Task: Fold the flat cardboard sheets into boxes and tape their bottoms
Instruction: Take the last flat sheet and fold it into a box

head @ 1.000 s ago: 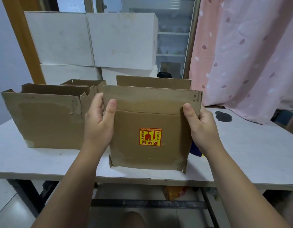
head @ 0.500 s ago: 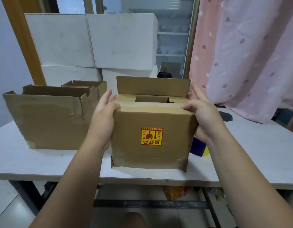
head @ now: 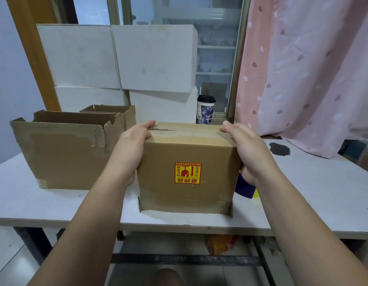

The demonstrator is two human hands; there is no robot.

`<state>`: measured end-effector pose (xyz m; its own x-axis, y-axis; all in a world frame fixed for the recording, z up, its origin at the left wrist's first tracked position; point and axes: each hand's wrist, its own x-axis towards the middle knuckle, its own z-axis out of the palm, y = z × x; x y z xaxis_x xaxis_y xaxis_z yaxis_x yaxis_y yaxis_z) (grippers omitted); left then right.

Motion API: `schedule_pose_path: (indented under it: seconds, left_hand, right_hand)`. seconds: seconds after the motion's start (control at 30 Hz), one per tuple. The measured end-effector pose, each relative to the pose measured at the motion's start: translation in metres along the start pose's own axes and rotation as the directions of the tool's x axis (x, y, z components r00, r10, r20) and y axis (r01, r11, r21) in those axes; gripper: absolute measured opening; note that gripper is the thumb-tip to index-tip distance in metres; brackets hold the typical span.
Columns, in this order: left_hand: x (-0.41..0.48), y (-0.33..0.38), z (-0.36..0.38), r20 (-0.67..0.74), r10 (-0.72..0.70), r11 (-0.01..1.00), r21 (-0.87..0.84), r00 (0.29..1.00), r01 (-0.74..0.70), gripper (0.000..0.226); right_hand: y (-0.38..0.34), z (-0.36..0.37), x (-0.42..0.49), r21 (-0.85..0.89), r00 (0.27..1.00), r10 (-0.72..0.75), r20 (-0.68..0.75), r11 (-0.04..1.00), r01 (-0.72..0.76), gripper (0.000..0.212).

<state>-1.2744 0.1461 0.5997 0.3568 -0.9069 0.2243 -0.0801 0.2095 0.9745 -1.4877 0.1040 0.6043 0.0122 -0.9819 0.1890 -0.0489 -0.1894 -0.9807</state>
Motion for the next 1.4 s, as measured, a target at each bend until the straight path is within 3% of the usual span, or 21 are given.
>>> schedule_pose_path:
  seconds: [0.07,0.17,0.27,0.43,0.53,0.6,0.67,0.8,0.93,1.0,1.1,1.17,1.23,1.3,1.33,1.4]
  left_hand:
    - [-0.003,-0.001,0.001,-0.054,0.067,0.994,0.095,0.996,-0.062,0.031]
    - [-0.009,0.0,-0.004,-0.133,0.172,0.976,0.155,0.976,-0.151,0.03]
    - [-0.02,0.005,-0.011,-0.145,0.31,0.947,0.132,0.94,-0.292,0.03]
    - [-0.03,0.019,-0.021,-0.102,0.503,0.864,0.081,0.858,-0.497,0.037]
    - [-0.028,0.018,-0.024,-0.111,0.462,0.876,-0.099,0.88,-0.473,0.05]
    - [-0.026,0.013,-0.022,-0.142,0.396,0.896,-0.158,0.907,-0.415,0.043]
    - [-0.024,0.006,-0.016,-0.164,0.292,0.929,-0.186,0.942,-0.321,0.042]
    - [-0.023,-0.006,0.003,-0.098,0.116,0.938,-0.316,0.988,-0.142,0.067]
    - [-0.021,-0.009,0.023,-0.137,0.014,0.822,-0.562,0.99,-0.09,0.063]
    - [-0.02,-0.012,0.028,-0.195,-0.041,0.788,-0.61,0.98,-0.088,0.061]
    - [-0.014,-0.021,0.032,-0.247,-0.184,0.747,-0.664,0.951,-0.028,0.045]
    - [-0.012,-0.027,0.036,-0.296,-0.246,0.718,-0.695,0.923,-0.032,0.042]
    - [-0.015,-0.033,0.042,-0.377,-0.253,0.719,-0.689,0.891,-0.088,0.048]
    - [-0.018,-0.038,0.046,-0.474,-0.181,0.77,-0.614,0.862,-0.176,0.049]
    - [-0.021,-0.041,0.047,-0.508,-0.114,0.794,-0.563,0.854,-0.229,0.047]
    - [-0.027,-0.048,0.048,-0.527,0.034,0.822,-0.468,0.849,-0.324,0.044]
  right_hand:
    - [-0.001,0.002,-0.003,0.02,0.999,-0.005,-0.043,1.0,0.006,0.028]
    - [0.0,0.009,-0.01,0.084,0.996,-0.053,-0.067,0.995,0.058,0.013]
    - [-0.003,0.012,-0.024,0.093,0.97,-0.217,-0.11,0.969,0.227,0.008]
    - [-0.018,0.012,-0.041,0.025,0.808,-0.564,-0.174,0.817,0.576,0.014]
    - [-0.019,0.011,-0.043,-0.109,0.628,-0.767,-0.128,0.641,0.76,0.017]
    - [-0.018,0.011,-0.042,-0.223,0.507,-0.86,-0.06,0.506,0.833,0.017]
    - [-0.017,0.01,-0.039,-0.312,0.393,-0.92,0.019,0.367,0.876,0.016]
    - [-0.006,0.012,-0.037,-0.398,0.18,-0.966,0.187,0.093,0.913,0.013]
    - [0.015,0.019,-0.04,-0.408,0.048,-0.951,0.304,-0.085,0.909,0.011]
    - [0.023,0.021,-0.042,-0.417,0.028,-0.945,0.327,-0.118,0.901,0.012]
    - [0.03,0.021,-0.045,-0.37,0.081,-0.938,0.337,-0.053,0.928,0.017]
    - [0.033,0.023,-0.048,-0.285,0.2,-0.941,0.272,0.12,0.951,0.029]
    - [0.034,0.028,-0.052,-0.17,0.494,-0.864,0.097,0.475,0.864,0.051]
    - [0.025,0.03,-0.053,0.013,0.793,-0.607,-0.057,0.793,0.608,0.069]
    - [0.021,0.029,-0.048,0.087,0.885,-0.458,-0.09,0.881,0.465,0.075]
    - [0.016,0.022,-0.036,0.221,0.981,-0.189,-0.047,0.956,0.195,0.091]
